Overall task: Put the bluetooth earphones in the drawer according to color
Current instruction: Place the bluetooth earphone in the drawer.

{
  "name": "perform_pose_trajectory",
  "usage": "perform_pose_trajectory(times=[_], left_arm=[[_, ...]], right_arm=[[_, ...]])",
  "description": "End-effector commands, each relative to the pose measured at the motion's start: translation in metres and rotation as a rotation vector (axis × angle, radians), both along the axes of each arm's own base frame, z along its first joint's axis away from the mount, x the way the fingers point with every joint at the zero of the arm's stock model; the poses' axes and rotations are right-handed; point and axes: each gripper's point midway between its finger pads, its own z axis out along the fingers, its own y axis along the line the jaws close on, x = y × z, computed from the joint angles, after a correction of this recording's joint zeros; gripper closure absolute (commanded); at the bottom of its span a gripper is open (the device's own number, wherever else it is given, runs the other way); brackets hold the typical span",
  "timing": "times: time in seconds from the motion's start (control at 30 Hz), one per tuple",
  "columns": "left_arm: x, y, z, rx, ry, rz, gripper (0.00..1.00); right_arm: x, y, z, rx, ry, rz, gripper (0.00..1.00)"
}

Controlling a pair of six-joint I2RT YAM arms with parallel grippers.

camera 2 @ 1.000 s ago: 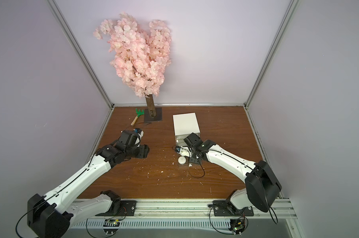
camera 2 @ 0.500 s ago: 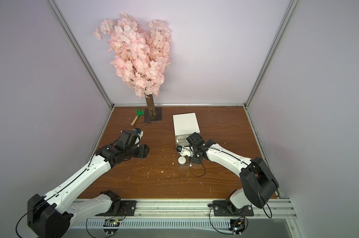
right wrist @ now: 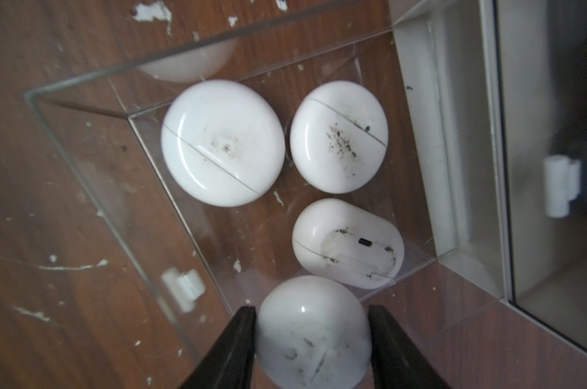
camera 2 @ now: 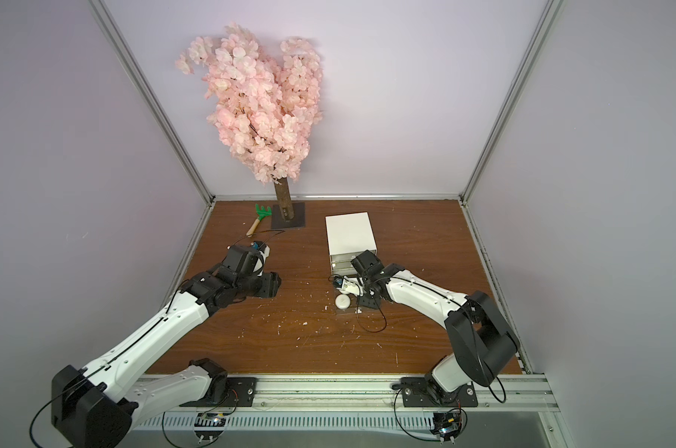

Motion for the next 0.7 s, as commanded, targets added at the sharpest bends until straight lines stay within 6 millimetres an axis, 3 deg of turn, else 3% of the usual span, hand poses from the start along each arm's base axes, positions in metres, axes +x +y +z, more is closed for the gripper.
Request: perform_pose_trajectory(times=[0.0, 0.67], left_arm=[[0.002, 0.003, 0.006, -0.003, -0.021, 0.003, 0.3], [0.001, 0.005, 0.012, -0.012, -0.04, 0.007, 0.3]], right_arm=[[-0.001, -0.004, -0.005, -0.011, 0.009, -0.004, 0.59], [0.001, -0.012, 0.003, -0.022, -0.028, -0.052, 0.32]])
